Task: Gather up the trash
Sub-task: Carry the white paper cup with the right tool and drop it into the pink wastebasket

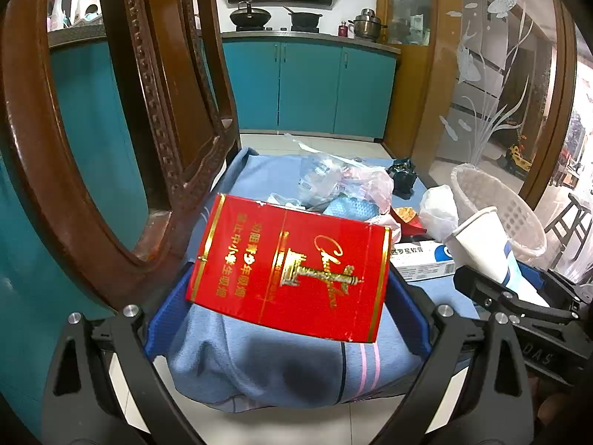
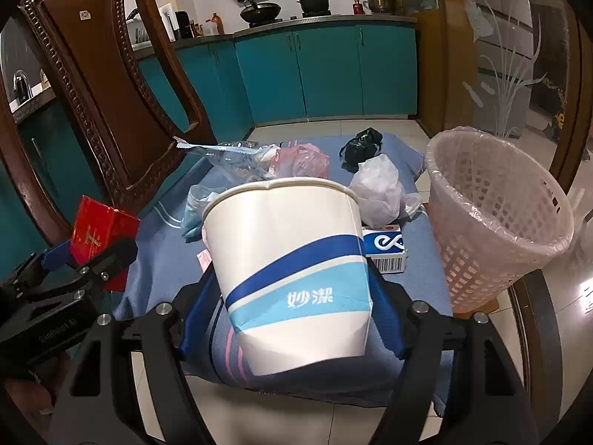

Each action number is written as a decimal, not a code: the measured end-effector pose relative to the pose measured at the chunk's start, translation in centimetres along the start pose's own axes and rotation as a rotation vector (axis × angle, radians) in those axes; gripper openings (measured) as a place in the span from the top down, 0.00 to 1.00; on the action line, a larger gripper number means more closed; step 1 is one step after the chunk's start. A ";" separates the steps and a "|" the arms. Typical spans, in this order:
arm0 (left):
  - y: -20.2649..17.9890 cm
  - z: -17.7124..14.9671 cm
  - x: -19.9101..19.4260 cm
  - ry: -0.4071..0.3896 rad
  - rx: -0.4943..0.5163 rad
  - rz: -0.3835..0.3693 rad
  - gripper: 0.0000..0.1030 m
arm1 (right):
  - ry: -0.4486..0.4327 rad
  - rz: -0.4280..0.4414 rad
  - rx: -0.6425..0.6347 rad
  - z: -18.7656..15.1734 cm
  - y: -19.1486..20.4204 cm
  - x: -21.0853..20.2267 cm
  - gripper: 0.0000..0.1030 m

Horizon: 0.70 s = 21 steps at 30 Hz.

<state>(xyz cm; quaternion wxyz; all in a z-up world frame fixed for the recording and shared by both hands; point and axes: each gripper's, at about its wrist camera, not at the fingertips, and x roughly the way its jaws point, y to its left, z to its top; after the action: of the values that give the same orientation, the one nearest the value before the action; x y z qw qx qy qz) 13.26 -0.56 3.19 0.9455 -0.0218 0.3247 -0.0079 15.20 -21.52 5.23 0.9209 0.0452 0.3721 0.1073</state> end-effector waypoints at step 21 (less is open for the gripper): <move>-0.2 -0.2 -0.2 0.001 -0.003 -0.011 0.08 | -0.199 -0.369 0.303 8.1 -18.0 1.3 0.28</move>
<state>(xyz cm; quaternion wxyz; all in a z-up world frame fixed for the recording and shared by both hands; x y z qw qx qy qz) 12.95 -0.71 3.20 0.9452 -0.0251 0.3252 -0.0126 24.71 -38.75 7.22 0.9397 0.1242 0.2935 -0.1242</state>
